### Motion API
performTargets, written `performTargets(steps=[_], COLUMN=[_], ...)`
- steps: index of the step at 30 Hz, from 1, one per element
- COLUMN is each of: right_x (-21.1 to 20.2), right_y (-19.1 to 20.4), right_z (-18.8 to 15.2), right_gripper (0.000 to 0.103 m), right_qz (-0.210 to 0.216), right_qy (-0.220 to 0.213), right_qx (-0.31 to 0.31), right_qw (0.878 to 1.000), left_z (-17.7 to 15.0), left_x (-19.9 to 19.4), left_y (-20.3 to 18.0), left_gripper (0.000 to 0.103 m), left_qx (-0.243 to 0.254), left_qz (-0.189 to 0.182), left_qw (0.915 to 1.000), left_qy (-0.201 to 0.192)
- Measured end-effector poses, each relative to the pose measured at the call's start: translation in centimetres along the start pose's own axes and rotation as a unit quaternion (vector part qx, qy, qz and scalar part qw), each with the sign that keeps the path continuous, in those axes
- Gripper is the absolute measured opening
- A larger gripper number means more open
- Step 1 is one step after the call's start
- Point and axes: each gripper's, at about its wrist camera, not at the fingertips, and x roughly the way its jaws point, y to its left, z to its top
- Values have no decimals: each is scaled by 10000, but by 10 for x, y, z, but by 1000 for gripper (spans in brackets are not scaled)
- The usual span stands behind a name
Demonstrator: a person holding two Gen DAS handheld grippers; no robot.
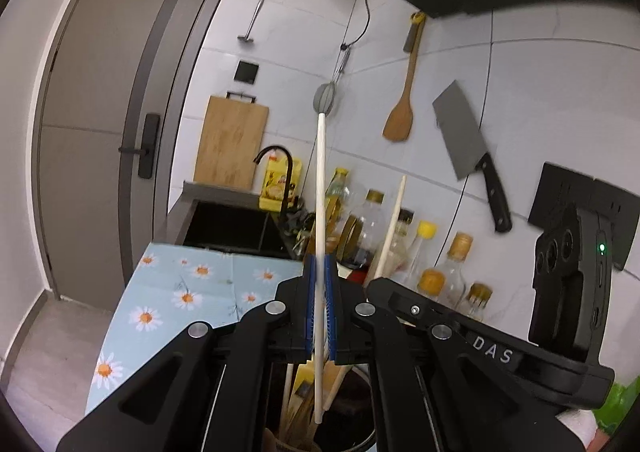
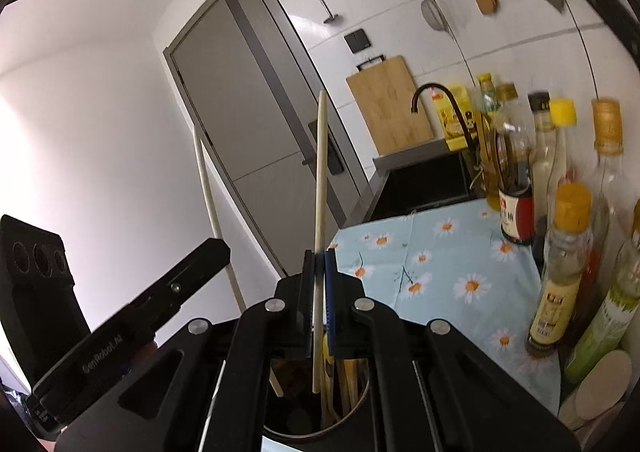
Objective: Organize utensils
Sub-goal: 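Lower both chopsticks into the holder and open both tools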
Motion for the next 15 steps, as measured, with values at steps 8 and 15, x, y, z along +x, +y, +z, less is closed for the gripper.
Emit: performTargets(steps=[8, 15], right_x=[9, 4], right_y=[-1, 1], right_z=[-20, -31], right_gripper=[6, 6], right_qz=[-76, -83], right_qy=[322, 445], right_qx=[-133, -113], right_qw=[9994, 9989], left_z=[-24, -35], left_x=[4, 2], left_y=[8, 5], left_gripper=[4, 4], left_qx=[-16, 0], left_qz=[62, 49], left_qw=[9995, 9986], left_qy=[324, 529])
